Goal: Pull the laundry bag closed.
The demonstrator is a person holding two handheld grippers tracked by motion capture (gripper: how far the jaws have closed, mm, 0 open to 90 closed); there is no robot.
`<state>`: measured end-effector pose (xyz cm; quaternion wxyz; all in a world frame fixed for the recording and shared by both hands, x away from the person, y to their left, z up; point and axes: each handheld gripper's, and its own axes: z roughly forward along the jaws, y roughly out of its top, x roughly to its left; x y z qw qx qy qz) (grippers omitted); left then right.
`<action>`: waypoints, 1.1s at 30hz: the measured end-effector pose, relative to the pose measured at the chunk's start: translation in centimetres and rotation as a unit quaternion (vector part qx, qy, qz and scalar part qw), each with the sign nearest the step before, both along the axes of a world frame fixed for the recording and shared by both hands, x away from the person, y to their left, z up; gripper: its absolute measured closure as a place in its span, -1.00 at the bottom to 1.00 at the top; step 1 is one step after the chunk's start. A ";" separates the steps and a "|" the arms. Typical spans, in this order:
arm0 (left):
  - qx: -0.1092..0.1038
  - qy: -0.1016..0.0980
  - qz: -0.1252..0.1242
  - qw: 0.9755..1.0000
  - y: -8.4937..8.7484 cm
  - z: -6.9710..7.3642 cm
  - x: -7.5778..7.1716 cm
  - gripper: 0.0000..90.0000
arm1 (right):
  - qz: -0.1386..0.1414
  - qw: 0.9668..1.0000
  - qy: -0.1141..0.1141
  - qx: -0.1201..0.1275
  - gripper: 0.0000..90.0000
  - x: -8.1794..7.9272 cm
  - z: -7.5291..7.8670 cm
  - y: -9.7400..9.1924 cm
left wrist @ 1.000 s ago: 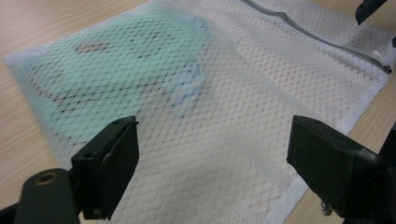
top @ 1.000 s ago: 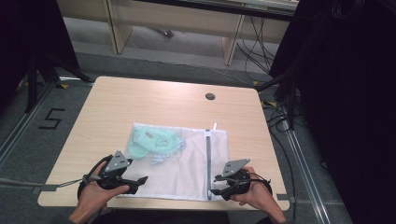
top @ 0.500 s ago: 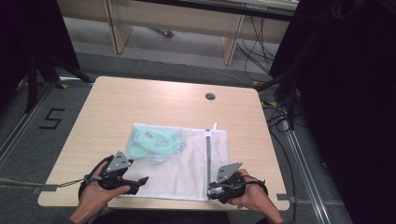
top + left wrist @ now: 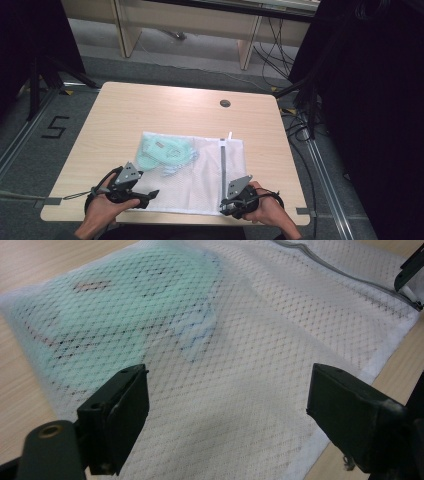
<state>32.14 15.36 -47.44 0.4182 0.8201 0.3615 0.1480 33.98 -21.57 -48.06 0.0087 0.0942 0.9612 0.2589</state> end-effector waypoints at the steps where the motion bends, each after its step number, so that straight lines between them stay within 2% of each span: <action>1: 0.002 -0.001 -0.003 1.000 0.0 0.0 0.0 -0.63 | 0.003 1.000 0.000 -0.002 0.48 0.0 0.0 0.0; 12: -0.003 0.002 -0.004 1.000 0.0 -0.1 0.1 -0.63 | 0.018 1.000 0.002 -0.008 0.64 -0.4 0.2 -0.1; 15: 0.005 -0.001 -0.007 1.000 0.1 0.0 0.1 -0.63 | 0.019 1.000 0.003 -0.010 0.71 -0.4 0.2 -0.2; 18: -0.003 -0.001 -0.012 1.000 -0.2 -0.1 0.1 -0.63 | 0.019 1.000 0.004 -0.010 0.77 -0.4 0.2 -0.2; 20: 0.008 -0.005 -0.019 1.000 -0.2 -0.1 0.1 -0.62 | 0.018 1.000 0.004 -0.011 0.83 -0.3 0.2 -0.2; 21: 0.005 -0.006 -0.016 1.000 -0.4 -0.2 0.0 -0.62 | 0.019 1.000 0.006 -0.011 0.84 -0.3 0.2 -0.2; 26: -0.001 -0.015 -0.042 0.999 -1.3 -0.2 -0.3 -0.58 | 0.013 1.000 0.011 -0.009 0.92 -0.4 0.4 -0.2; 27: -0.014 -0.014 -0.046 0.999 -1.9 -0.2 -0.5 -0.58 | 0.009 1.000 0.013 -0.007 0.92 -0.4 0.4 -0.2; 28: -0.019 -0.016 -0.049 0.998 -2.3 -0.2 -0.6 -0.58 | 0.008 1.000 0.015 -0.007 0.92 -0.4 0.5 -0.2; 30: -0.005 -0.018 -0.077 0.997 -3.3 -0.1 -0.7 -0.56 | 0.006 1.000 0.017 -0.006 0.92 -0.4 0.5 -0.1; 31: -0.005 -0.018 -0.077 0.997 -3.3 -0.1 -0.7 -0.55 | 0.004 1.000 0.018 -0.006 0.92 -0.4 0.5 -0.1; 32: -0.001 -0.020 -0.088 0.996 -4.3 -0.1 -0.9 -0.52 | 0.001 1.000 0.019 -0.006 0.92 -0.4 0.6 -0.1; 33: -0.001 -0.020 -0.088 0.996 -4.3 -0.1 -0.9 -0.45 | 0.001 1.000 0.019 -0.006 0.92 -0.4 0.6 -0.1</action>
